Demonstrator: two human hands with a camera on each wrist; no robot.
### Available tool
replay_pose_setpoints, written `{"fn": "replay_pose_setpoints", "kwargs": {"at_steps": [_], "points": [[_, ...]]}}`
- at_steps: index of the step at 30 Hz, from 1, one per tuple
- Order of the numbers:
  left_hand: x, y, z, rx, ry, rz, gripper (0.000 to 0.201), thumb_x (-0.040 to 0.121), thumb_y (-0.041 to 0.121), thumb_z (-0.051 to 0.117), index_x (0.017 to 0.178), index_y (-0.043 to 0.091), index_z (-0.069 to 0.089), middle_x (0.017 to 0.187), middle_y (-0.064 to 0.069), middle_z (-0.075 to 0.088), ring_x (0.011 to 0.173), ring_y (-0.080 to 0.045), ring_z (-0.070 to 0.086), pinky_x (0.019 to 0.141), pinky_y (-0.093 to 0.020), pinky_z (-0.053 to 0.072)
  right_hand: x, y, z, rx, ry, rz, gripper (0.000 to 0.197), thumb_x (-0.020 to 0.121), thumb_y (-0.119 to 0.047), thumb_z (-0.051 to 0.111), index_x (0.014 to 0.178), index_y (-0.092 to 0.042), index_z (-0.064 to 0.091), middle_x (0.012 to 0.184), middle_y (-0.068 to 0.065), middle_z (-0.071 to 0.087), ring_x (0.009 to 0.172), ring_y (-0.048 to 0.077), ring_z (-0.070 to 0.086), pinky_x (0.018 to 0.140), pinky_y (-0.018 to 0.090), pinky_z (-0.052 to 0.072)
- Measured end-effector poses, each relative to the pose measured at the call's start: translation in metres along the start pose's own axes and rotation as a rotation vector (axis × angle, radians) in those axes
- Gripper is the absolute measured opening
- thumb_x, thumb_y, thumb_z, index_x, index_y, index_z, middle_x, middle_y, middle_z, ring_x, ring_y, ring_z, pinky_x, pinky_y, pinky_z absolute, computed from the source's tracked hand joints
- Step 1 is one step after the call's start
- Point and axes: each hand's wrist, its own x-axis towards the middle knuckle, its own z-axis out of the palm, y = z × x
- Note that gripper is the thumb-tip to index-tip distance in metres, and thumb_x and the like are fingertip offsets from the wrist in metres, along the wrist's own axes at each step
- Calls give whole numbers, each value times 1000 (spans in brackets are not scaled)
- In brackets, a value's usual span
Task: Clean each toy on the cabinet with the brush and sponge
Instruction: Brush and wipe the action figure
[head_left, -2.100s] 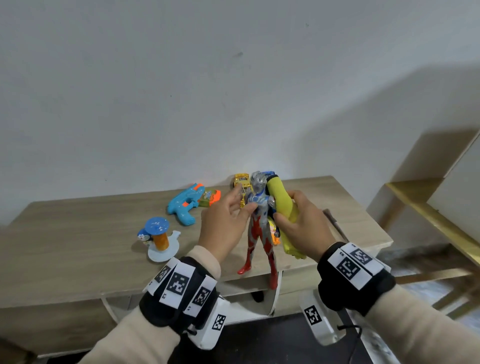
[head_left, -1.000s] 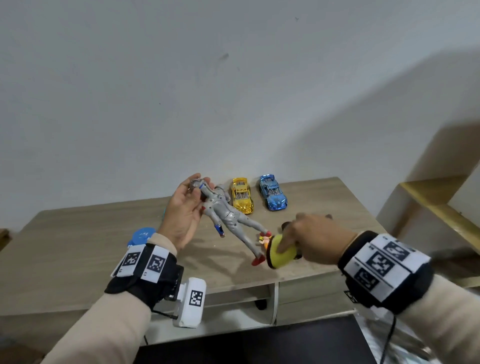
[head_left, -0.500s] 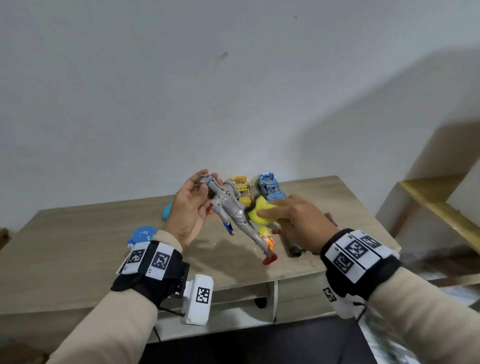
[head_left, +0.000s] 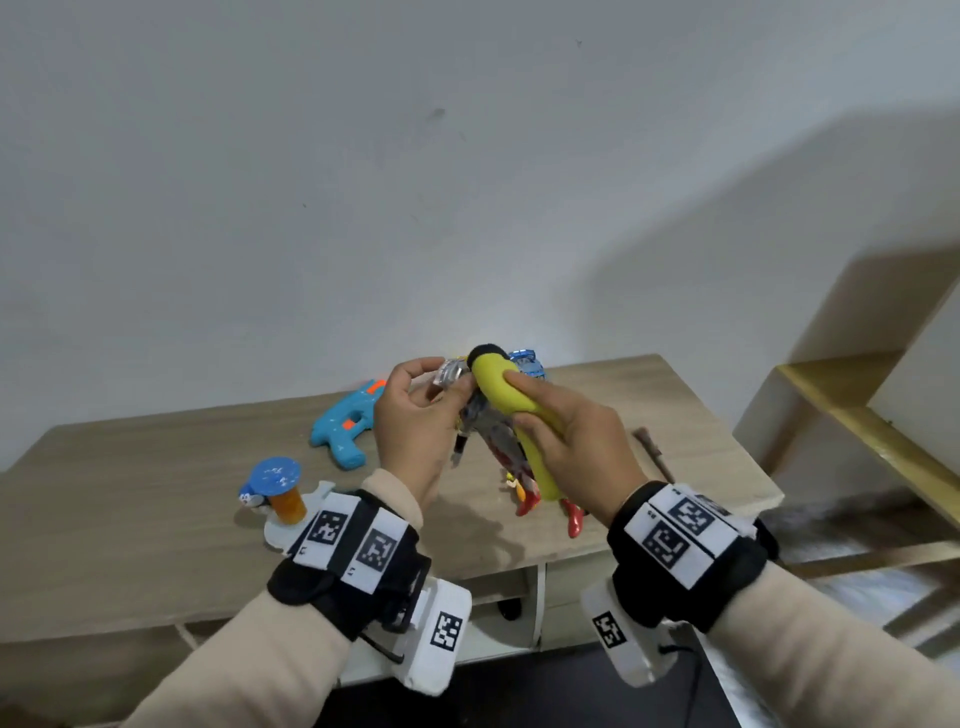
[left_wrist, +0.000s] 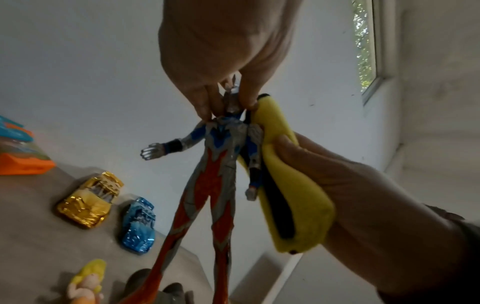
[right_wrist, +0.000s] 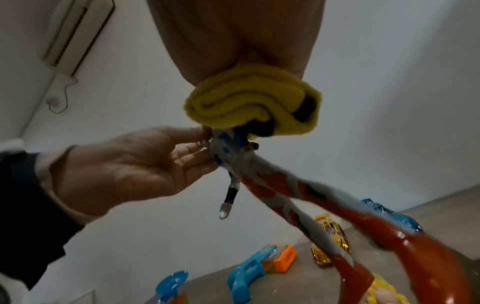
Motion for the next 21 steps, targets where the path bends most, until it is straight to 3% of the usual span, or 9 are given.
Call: {"fn": "replay_pose_setpoints", "kwargs": {"at_steps": [3,7,11,13,16,19,21], "points": [[-6,3,8,8,24,8,27,77,9,76,90,24,59,88,-10,73,77,-19,69,73,-32,54,-2,1,2,-8,-62,78,55,80,-32,68,132,-36,47,114,-5,65,102,13,58,82,18,40],[-13,6,16,58,6,9,27,75,12,78,90,25,60,92,-7,74,84,-19,71,78,-32,56,-4,6,-1,-2,-35,47,53,80,-18,64,130,-31,49,105,-3,68,92,16,62,75,13,40],[-14,7,17,176,-128,36,26,80,11,73,102,21,62,104,4,70,89,-1,68,81,-19,53,-1,14,-9,31,-35,134,46,84,-21,60,128,-33,50,96,-3,68,84,14,62,61,6,38],[-15,6,16,299,-175,82,30,83,13,71,110,23,60,105,11,66,89,8,63,82,-14,51,1,18,-12,64,-57,185,44,85,-25,61,126,-36,51,96,-7,67,82,9,61,63,6,41],[-17,1,10,489,-180,142,37,85,25,69,121,25,61,109,17,63,102,6,58,85,-9,44,1,25,-13,190,-67,229,40,84,-23,63,122,-32,55,96,-4,69,81,13,65,71,27,55],[-23,-4,8,420,-251,-34,49,86,29,67,132,24,52,117,11,63,100,1,61,83,-15,47,2,30,-18,308,-46,310,31,85,-18,63,115,-24,60,90,3,70,72,17,66,68,34,56],[-32,-9,11,295,-376,-175,52,86,25,66,134,27,46,110,5,69,91,-5,68,75,-20,53,3,33,-22,377,-30,358,24,86,-18,62,109,-21,63,87,3,71,70,15,66,65,33,56]]}}
